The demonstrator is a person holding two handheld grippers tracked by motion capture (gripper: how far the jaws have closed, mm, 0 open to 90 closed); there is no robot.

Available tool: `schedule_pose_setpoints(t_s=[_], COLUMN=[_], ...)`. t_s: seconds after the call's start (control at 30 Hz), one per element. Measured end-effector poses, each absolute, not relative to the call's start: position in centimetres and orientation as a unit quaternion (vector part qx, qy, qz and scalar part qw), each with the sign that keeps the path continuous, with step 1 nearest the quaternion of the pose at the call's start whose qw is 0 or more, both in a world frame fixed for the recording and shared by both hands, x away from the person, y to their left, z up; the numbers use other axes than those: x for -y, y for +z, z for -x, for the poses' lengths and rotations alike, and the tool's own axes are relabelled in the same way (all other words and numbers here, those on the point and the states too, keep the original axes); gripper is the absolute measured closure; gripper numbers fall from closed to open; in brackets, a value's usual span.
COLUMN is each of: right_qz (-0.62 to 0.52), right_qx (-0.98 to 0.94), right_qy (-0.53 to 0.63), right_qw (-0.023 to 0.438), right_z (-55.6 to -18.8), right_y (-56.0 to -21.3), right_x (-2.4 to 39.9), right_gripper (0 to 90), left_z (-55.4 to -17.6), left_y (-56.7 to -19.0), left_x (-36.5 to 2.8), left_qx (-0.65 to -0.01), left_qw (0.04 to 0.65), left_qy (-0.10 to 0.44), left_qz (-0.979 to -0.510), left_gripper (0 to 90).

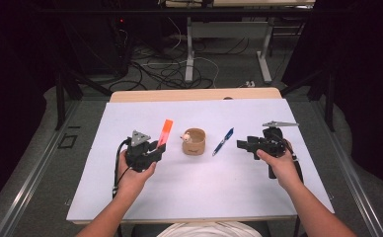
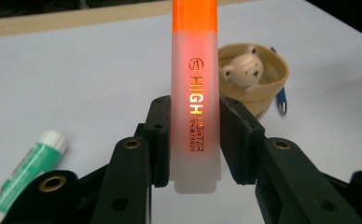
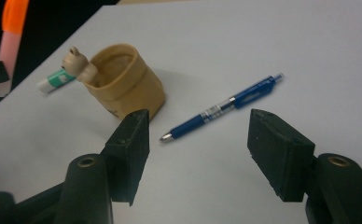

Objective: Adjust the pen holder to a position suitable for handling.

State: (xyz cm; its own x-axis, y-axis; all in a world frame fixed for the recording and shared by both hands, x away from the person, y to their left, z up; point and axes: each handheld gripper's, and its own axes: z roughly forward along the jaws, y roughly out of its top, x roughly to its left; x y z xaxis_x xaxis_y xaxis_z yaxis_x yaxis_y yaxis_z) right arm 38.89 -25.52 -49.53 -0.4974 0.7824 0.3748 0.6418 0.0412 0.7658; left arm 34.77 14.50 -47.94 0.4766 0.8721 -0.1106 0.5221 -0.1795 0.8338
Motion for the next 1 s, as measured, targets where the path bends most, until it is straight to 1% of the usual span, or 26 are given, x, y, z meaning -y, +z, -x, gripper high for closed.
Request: schedule_pose_setpoints(t_s=[0.13, 0.3, 0.4, 0.47, 0.5, 0.53, 0.63, 0.73, 0.87, 1.0], right_qz=[-0.475, -0.461, -0.455, -0.454, -0.454, -0.455, -0.451, -0.451, -0.449, -0.463], right_qx=[-0.721, -0.722, -0.723, -0.721, -0.721, -0.711, -0.702, -0.702, -0.703, -0.697], right_qy=[0.499, 0.511, 0.517, 0.522, 0.522, 0.536, 0.55, 0.551, 0.551, 0.546], right_qw=[0.072, 0.067, 0.054, 0.039, 0.039, 0.025, 0.007, -0.002, -0.007, -0.038], right_z=[-39.4, -39.7, -39.8, -39.8, -39.8, -39.8, -39.8, -39.6, -39.2, -39.1], right_y=[-48.9, -47.8, -47.4, -47.2, -47.2, -47.2, -47.3, -47.5, -48.0, -48.9], right_x=[24.9, 23.7, 22.8, 22.0, 22.0, 21.4, 20.8, 20.2, 19.9, 19.9], right_gripper=[37.7, 36.5, 37.1, 39.5, 39.5, 41.7, 43.9, 45.5, 46.1, 46.3], left_z=[-35.2, -35.5, -35.5, -35.4, -35.4, -35.2, -34.8, -34.7, -34.3, -34.0], left_y=[-47.3, -47.1, -47.2, -47.6, -47.7, -47.9, -48.4, -48.8, -49.4, -49.9], left_x=[-13.6, -12.2, -11.7, -11.0, -10.8, -10.4, -9.9, -9.7, -9.0, -8.4], left_qx=[-0.456, -0.438, -0.432, -0.425, -0.422, -0.416, -0.407, -0.401, -0.39, -0.381], left_qw=[0.452, 0.47, 0.475, 0.478, 0.478, 0.478, 0.477, 0.475, 0.472, 0.467], left_qy=[0.21, 0.207, 0.206, 0.201, 0.2, 0.198, 0.193, 0.188, 0.18, 0.174], left_qz=[-0.737, -0.738, -0.739, -0.742, -0.744, -0.748, -0.754, -0.76, -0.769, -0.779], left_gripper=[66.2, 66.2, 66.2, 66.2, 66.2, 66.2, 66.2, 66.2, 66.2, 66.2])
